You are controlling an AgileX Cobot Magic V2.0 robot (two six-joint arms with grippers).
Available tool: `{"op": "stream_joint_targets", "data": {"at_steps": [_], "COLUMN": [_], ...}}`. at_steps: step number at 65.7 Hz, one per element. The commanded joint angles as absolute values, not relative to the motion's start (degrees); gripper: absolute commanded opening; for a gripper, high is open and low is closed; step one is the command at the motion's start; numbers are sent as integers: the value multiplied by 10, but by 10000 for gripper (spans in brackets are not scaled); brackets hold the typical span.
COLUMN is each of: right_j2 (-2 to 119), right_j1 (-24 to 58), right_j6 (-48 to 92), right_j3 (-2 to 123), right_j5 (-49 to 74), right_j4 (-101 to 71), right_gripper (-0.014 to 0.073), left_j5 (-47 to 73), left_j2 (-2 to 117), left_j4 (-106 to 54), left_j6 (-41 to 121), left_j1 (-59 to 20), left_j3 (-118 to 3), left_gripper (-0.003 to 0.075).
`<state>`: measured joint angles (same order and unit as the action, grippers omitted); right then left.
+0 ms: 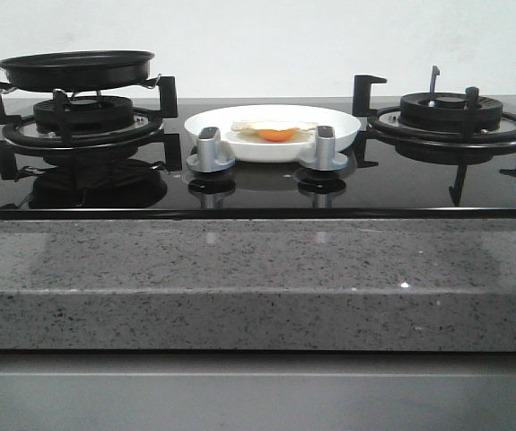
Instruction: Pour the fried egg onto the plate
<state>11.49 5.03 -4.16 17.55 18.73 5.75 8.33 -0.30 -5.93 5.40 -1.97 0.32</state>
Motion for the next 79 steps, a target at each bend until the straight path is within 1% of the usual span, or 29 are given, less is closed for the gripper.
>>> {"op": "stream_joint_targets", "data": {"at_steps": [1,11,23,29,79], "right_j2": [94,28,-18,-17,-17], "right_j1": [21,-10,-14,-14,-14], "right_j6": [-39,-39,-39,-39,-39], "right_j3": [140,49,-14,-13,-13], "right_j5": [82,41,33,48,48], "right_j4": [59,38,38,38,38], "right_gripper": [-57,-57,-57,-57,-57], "left_j5": [34,34,34,34,34], "left_j2": [-14,-14,-13,-13,-13], "left_j4": [-64,-64,-64,-64,-64], "left_j6": [49,49,49,49,49], "left_j1": [-18,-18,-18,-18,-18], "left_j3": [7,7,7,7,7], "left_gripper": [-19,-19,-19,-19,-19]}}
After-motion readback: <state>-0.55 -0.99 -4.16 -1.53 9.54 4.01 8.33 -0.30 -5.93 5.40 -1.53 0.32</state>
